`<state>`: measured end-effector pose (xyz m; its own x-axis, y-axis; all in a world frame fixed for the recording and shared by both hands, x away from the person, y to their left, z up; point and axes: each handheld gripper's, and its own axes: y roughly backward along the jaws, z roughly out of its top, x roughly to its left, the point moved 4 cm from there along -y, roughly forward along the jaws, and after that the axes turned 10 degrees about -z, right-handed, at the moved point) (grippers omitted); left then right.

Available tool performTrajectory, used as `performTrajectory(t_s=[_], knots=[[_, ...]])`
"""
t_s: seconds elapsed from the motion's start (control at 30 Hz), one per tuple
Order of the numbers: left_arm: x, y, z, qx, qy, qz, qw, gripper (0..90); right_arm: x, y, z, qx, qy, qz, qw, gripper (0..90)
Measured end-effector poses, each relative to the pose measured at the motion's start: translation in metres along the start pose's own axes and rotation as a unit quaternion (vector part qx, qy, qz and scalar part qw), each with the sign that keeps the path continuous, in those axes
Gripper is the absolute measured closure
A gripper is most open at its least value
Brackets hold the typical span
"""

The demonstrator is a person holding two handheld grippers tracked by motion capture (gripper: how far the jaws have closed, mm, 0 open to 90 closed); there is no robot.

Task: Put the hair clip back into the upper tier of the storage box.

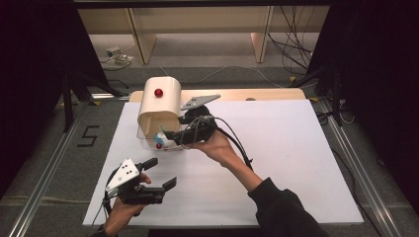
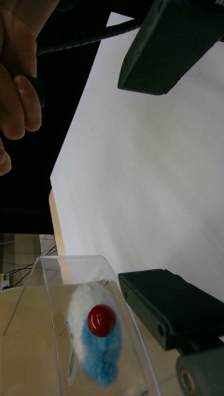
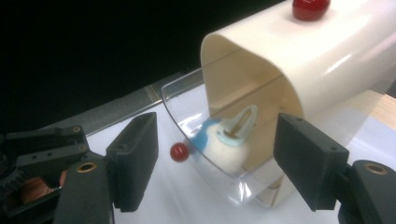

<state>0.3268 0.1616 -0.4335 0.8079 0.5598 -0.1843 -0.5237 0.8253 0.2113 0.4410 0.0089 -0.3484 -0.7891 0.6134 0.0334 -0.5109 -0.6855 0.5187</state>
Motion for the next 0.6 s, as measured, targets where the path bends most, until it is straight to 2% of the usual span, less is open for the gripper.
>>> performTrajectory(t_s=[0.43, 0.6], knots=[[0.000, -0.001, 0.000, 0.002, 0.001, 0.000, 1.0000, 6.7, -0.014, 0.028, -0.018, -0.019, -0.012, -0.007, 0.9997, 31.1], [0.000, -0.001, -0.001, 0.003, 0.000, 0.000, 1.0000, 6.7, -0.022, 0.034, -0.026, -0.026, -0.026, -0.010, 0.9993, 31.1]])
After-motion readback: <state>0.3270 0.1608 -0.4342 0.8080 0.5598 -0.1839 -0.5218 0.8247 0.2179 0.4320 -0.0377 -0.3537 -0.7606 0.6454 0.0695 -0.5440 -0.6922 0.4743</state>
